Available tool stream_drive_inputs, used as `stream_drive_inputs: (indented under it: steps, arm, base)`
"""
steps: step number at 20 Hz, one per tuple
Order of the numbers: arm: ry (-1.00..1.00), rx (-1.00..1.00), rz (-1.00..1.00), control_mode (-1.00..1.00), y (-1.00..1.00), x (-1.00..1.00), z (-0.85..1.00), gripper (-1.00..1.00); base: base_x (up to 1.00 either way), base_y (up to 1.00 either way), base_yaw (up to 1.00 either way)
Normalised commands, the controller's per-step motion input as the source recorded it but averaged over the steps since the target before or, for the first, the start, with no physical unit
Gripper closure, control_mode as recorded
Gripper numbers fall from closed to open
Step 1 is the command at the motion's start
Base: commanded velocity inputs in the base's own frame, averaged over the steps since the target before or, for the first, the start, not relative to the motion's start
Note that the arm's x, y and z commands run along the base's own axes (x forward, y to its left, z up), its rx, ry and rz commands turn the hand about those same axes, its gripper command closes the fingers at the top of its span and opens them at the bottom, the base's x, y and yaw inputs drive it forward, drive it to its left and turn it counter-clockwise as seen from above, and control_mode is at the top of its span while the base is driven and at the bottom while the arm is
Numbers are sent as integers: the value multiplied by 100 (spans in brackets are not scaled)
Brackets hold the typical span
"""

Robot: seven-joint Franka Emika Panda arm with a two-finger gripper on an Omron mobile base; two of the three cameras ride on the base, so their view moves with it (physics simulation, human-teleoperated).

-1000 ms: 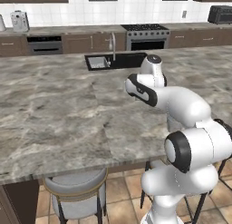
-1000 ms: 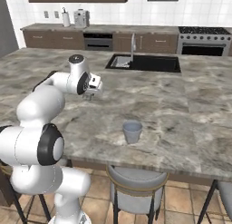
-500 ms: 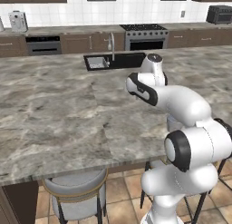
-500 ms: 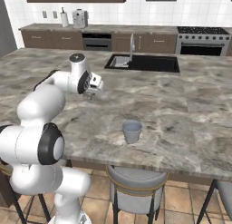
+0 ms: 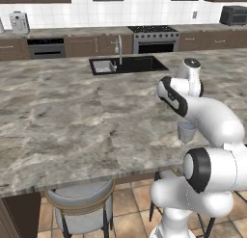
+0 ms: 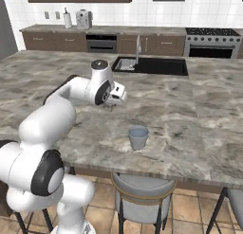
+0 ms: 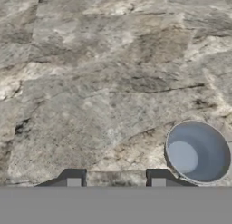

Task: There are four ice cubes in the ice bowl. Place two ice cubes in each glass of water.

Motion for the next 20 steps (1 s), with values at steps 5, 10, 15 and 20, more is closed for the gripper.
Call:
stream_drive_inputs:
  steps: [5, 10, 15, 20]
  arm:
    - [7, 1, -7, -100, -87, -12, -7, 100]
    - [15, -5, -12, -100, -44, 21, -20, 100]
    - [13, -9, -6, -100, 0, 26, -19, 100]
    - [2, 0, 0, -100, -5, 0, -20, 100]
  base:
    - [0, 0, 0]
    - [0, 0, 0]
    - [0, 0, 0]
    - [0, 0, 0]
